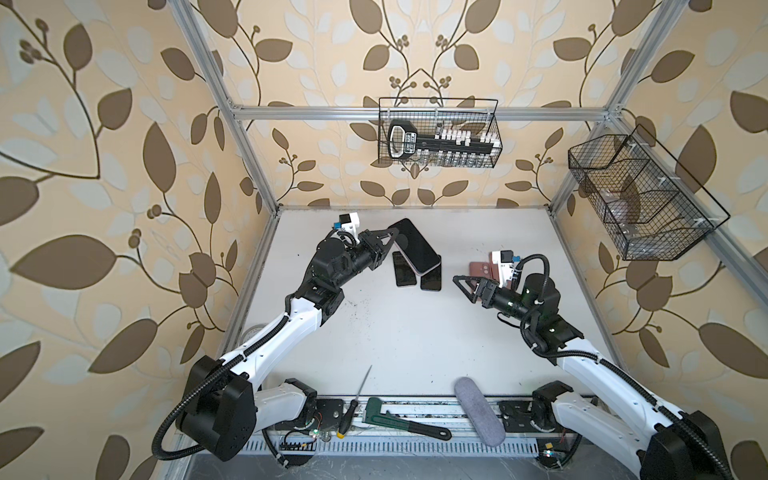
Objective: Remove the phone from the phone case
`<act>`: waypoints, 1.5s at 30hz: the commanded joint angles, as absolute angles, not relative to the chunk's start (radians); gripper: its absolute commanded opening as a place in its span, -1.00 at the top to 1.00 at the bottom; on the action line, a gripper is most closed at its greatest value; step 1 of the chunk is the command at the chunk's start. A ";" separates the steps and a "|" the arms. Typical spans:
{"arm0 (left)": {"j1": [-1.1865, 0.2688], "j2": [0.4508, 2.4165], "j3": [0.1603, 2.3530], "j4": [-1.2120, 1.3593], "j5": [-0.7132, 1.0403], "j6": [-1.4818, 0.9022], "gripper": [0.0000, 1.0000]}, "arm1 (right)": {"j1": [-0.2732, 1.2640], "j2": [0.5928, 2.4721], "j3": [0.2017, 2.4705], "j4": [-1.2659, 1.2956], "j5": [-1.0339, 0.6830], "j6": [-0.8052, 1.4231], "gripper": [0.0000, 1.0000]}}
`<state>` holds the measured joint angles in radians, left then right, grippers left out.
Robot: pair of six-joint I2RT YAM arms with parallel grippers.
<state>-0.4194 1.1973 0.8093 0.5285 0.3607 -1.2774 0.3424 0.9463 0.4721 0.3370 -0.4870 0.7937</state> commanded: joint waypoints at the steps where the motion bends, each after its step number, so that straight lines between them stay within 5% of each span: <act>1: -0.426 1.156 0.805 0.650 0.314 -1.322 1.00 | 0.360 0.969 0.464 0.456 -0.461 0.850 -0.89; 45: -0.460 1.184 0.794 0.707 0.308 -1.365 1.00 | 0.407 1.178 0.569 0.759 -0.610 0.946 -0.80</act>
<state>-0.4469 1.2198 0.7818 0.6025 0.3107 -1.3468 0.4057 1.1683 0.5301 0.7231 -0.5884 0.9386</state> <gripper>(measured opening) 0.119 0.902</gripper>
